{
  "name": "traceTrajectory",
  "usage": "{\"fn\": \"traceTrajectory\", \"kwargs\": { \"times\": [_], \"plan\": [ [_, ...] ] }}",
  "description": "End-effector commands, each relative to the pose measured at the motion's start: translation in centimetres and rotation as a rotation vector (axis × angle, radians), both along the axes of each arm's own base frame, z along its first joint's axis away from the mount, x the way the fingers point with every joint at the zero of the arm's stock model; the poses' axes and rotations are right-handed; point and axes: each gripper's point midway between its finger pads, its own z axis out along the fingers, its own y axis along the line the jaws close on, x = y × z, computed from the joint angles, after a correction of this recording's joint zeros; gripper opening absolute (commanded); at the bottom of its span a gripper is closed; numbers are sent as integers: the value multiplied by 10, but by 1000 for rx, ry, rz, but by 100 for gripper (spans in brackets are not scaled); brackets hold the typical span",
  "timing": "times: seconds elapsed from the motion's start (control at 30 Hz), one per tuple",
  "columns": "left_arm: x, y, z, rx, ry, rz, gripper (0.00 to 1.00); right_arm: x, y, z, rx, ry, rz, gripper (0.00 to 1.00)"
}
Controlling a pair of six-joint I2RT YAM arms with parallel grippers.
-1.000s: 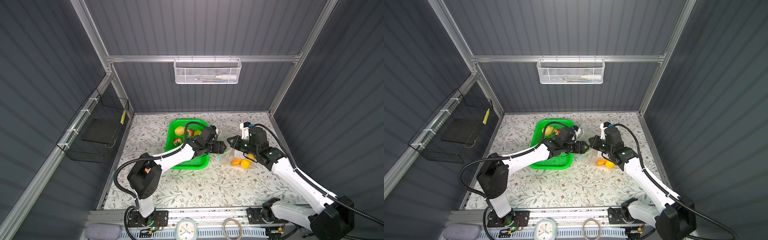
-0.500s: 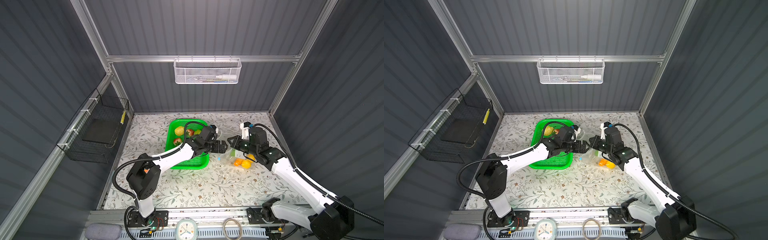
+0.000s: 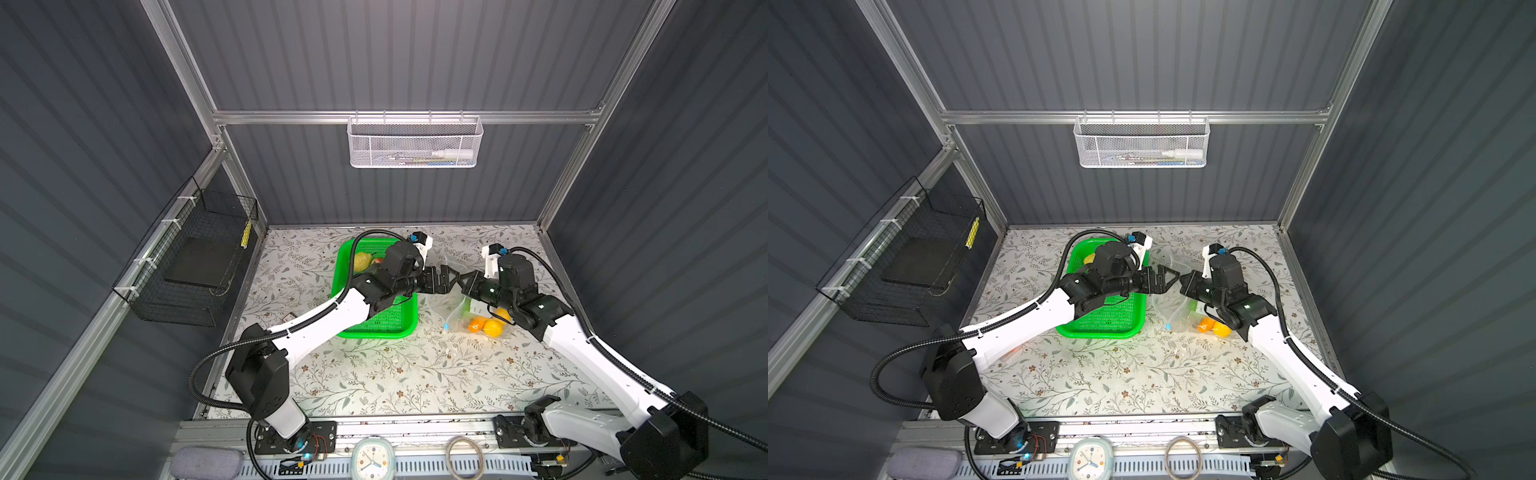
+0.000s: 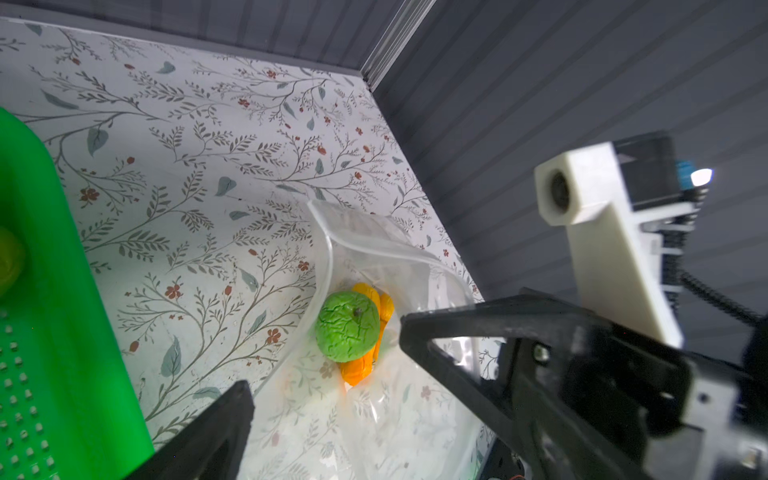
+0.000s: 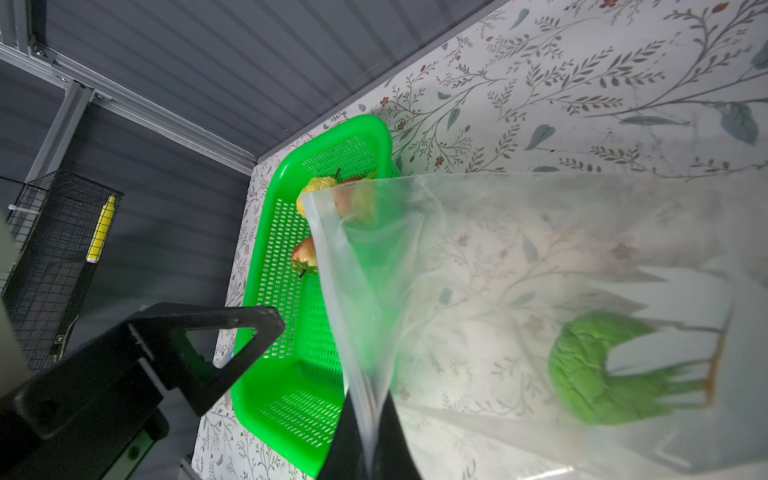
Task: Place the food in the zip-top bag and seal the zipper
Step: 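Withdraw the left gripper back over the basket toward the red fruit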
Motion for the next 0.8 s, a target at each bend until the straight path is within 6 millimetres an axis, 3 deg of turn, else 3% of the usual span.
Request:
{"fn": "traceTrajectory", "kwargs": {
  "times": [0.0,0.13,0.33,0.43,0.5,0.77],
  "plan": [
    [10,19,10,-42,-4,37,100,-3,-2,-5,-24,-1,4,0],
    [23,49,13,-43,-16,107,100,-2,-3,-4,-26,-9,0,0],
    [48,108,-7,138,-46,299,100,0,-5,-5,-41,-27,-2,0],
    [58,135,-29,251,-25,390,100,1,-7,-9,-55,-33,-7,0],
    [65,150,-47,308,7,435,100,-2,-10,-2,-53,-69,-15,0],
    [92,197,-118,551,149,559,99,-2,-17,-4,-109,-107,-14,0]
  ]
}}
